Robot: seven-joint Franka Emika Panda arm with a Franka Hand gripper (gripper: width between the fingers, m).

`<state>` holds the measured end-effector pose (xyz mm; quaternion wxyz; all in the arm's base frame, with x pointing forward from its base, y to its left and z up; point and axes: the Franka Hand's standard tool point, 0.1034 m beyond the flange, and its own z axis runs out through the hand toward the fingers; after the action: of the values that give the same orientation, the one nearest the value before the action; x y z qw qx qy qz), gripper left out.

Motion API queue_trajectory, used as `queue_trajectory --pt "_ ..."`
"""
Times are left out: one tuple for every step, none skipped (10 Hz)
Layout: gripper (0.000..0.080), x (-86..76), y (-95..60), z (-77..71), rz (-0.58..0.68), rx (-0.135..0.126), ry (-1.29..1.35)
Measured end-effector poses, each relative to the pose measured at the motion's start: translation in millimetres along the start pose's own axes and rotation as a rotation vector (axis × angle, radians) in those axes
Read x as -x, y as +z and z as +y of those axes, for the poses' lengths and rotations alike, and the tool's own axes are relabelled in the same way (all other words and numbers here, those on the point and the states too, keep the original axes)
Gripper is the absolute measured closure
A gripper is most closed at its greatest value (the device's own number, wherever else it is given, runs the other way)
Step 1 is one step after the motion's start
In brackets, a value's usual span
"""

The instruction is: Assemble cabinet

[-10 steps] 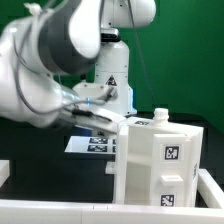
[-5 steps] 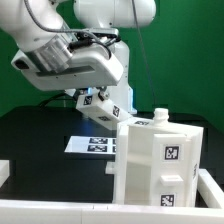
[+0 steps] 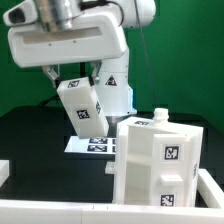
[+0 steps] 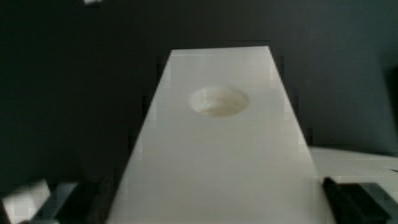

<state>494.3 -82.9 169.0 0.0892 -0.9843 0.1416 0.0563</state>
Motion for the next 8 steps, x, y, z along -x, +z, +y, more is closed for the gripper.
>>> queue_trajectory --pt "0.0239 -2.2 0.5 3.9 0.073 0.01 0.003" --pt "0.0239 -4.6 0.3 5.8 0.129 0.019 0.002" --pt "0.0239 -12.5 2.1 11.1 0.232 0.044 -0.016" --pt "0.0239 -18.5 10.9 20.9 0.306 0.078 -0.039" --pt "0.0239 -25.3 14.2 27.8 0.359 0.104 -0.058" --pt "0.0239 -29.4 18.0 32.3 0.434 0.13 -0.061" --pt "0.0239 -27.4 25.8 33.6 0.469 0.147 -0.065" --pt "0.0239 -24.6 31.3 39.0 0.523 0.165 -0.052"
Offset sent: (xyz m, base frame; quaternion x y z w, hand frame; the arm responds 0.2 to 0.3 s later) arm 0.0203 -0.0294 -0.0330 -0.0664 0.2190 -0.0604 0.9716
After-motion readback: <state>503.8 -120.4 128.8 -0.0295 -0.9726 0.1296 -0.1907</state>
